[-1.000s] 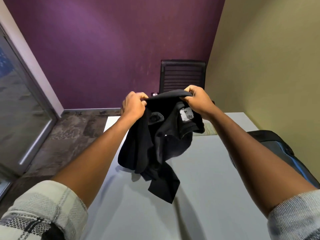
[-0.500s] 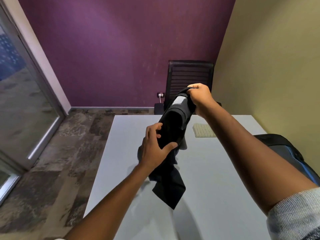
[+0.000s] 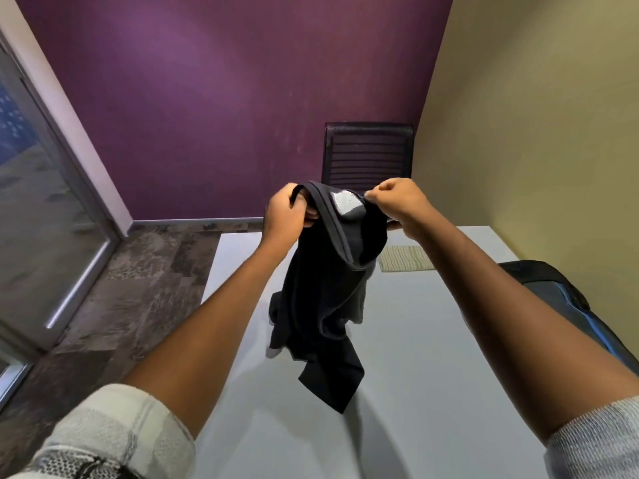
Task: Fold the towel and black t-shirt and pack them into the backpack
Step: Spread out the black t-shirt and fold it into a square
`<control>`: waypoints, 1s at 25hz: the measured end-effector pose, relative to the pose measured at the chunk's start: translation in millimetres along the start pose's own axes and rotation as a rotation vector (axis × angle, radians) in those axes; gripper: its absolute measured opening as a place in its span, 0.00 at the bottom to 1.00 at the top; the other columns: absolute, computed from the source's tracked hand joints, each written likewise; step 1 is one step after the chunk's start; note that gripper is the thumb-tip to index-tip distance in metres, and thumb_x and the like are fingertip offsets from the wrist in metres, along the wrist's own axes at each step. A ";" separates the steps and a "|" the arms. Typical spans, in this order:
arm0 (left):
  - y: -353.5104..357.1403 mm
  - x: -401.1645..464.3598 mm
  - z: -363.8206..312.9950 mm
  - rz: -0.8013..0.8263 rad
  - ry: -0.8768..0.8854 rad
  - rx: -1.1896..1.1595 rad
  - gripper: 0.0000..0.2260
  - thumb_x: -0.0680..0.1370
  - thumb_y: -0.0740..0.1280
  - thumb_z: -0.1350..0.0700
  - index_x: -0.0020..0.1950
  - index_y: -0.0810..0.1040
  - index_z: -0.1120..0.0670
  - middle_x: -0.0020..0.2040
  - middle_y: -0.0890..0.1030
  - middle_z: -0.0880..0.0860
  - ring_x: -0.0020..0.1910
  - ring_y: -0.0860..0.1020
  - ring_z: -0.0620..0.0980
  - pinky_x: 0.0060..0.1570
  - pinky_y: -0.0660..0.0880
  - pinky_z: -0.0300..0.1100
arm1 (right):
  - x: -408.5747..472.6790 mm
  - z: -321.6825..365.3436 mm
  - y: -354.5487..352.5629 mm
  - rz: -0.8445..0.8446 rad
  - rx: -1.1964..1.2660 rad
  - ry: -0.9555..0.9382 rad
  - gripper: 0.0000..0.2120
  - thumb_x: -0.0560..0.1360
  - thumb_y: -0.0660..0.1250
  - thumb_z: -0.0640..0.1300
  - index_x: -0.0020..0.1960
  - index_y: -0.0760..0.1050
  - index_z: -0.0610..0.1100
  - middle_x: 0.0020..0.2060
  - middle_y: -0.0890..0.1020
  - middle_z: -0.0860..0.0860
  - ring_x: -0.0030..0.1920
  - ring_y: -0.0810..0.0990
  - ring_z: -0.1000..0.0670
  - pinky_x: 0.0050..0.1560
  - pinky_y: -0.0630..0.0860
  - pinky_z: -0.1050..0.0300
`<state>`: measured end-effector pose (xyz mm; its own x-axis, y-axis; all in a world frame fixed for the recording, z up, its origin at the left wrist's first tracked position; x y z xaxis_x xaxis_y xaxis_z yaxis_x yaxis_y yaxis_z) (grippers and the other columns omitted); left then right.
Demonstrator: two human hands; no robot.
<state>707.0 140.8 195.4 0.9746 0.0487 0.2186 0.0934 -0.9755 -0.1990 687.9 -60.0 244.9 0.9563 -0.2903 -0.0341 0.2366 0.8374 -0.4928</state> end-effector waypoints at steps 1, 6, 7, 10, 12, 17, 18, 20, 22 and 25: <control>1.2 4.8 -8.7 0.016 0.024 0.009 0.09 0.82 0.61 0.58 0.46 0.78 0.52 0.39 0.84 0.54 0.39 0.85 0.52 0.40 0.83 0.47 | -4.8 1.3 -4.2 0.007 -0.114 -0.127 0.14 0.74 0.72 0.51 0.56 0.80 0.44 0.50 0.82 0.48 0.52 0.80 0.48 0.50 0.79 0.52; 17.0 17.2 -50.8 0.186 0.153 0.177 0.06 0.78 0.66 0.55 0.42 0.80 0.49 0.37 0.83 0.52 0.38 0.84 0.52 0.41 0.83 0.49 | -31.6 16.5 10.6 0.227 -0.347 -0.419 0.50 0.66 0.79 0.61 0.78 0.57 0.46 0.69 0.72 0.47 0.66 0.74 0.48 0.64 0.74 0.51; 20.3 17.7 -54.3 0.230 0.153 0.161 0.05 0.79 0.66 0.55 0.43 0.80 0.50 0.37 0.84 0.54 0.38 0.84 0.53 0.43 0.84 0.52 | -30.0 13.7 15.3 0.161 -0.403 -0.389 0.49 0.66 0.80 0.58 0.77 0.57 0.47 0.67 0.73 0.46 0.64 0.75 0.46 0.62 0.75 0.51; 24.0 17.8 -60.6 0.262 0.155 0.063 0.04 0.80 0.66 0.58 0.49 0.81 0.53 0.40 0.85 0.57 0.41 0.85 0.54 0.47 0.83 0.56 | -17.0 -3.0 20.6 0.027 -0.390 -0.267 0.28 0.69 0.74 0.49 0.65 0.68 0.48 0.53 0.80 0.45 0.50 0.83 0.43 0.52 0.82 0.46; 25.3 14.7 -56.5 0.262 0.162 -0.027 0.06 0.81 0.66 0.57 0.57 0.79 0.53 0.44 0.85 0.55 0.45 0.85 0.51 0.50 0.83 0.54 | -13.5 -6.4 16.1 0.019 -0.308 -0.237 0.13 0.71 0.66 0.44 0.55 0.74 0.45 0.42 0.84 0.44 0.38 0.85 0.43 0.45 0.84 0.45; 34.5 -54.5 5.5 0.100 0.196 0.005 0.27 0.75 0.73 0.48 0.71 0.65 0.47 0.56 0.80 0.50 0.50 0.80 0.45 0.51 0.79 0.40 | -15.3 7.5 0.6 -0.089 -0.043 -0.175 0.08 0.75 0.61 0.37 0.48 0.79 0.38 0.37 0.84 0.44 0.26 0.83 0.46 0.31 0.83 0.50; 38.3 -75.0 25.3 0.083 0.185 0.102 0.28 0.73 0.75 0.46 0.68 0.66 0.45 0.55 0.78 0.47 0.49 0.79 0.45 0.49 0.78 0.40 | -12.4 10.3 0.0 -0.104 0.010 -0.156 0.08 0.75 0.61 0.36 0.48 0.79 0.38 0.37 0.84 0.43 0.26 0.83 0.47 0.29 0.82 0.52; 45.6 -109.5 55.3 0.105 0.129 0.310 0.25 0.71 0.75 0.42 0.62 0.68 0.43 0.50 0.76 0.43 0.46 0.76 0.43 0.43 0.75 0.38 | -7.6 15.0 0.8 -0.107 0.123 -0.105 0.08 0.75 0.61 0.35 0.47 0.80 0.38 0.39 0.84 0.43 0.26 0.83 0.48 0.27 0.79 0.57; 50.0 -116.3 72.5 0.081 0.143 0.419 0.13 0.75 0.72 0.44 0.53 0.71 0.45 0.44 0.76 0.43 0.42 0.76 0.41 0.39 0.72 0.38 | -0.2 16.1 1.4 -0.105 0.199 -0.067 0.08 0.77 0.62 0.35 0.49 0.79 0.37 0.40 0.84 0.42 0.25 0.83 0.50 0.27 0.78 0.60; 33.3 -90.8 70.3 -0.070 0.001 0.321 0.05 0.82 0.64 0.53 0.47 0.70 0.51 0.38 0.75 0.47 0.36 0.73 0.43 0.36 0.67 0.40 | 11.9 14.5 -10.7 -0.143 0.270 -0.021 0.07 0.77 0.61 0.34 0.52 0.77 0.35 0.43 0.83 0.40 0.25 0.82 0.48 0.26 0.77 0.59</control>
<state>635.9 118.9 101.7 0.9633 0.1129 0.2436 0.2199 -0.8524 -0.4745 699.2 -65.7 262.4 0.9126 -0.4070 0.0386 0.4037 0.8822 -0.2425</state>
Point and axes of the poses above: each hand's wrist, its own x-axis towards the middle knuckle, its own y-axis out of the palm, z = x × y, the point moved 1 cm from there along x, towards the middle knuckle
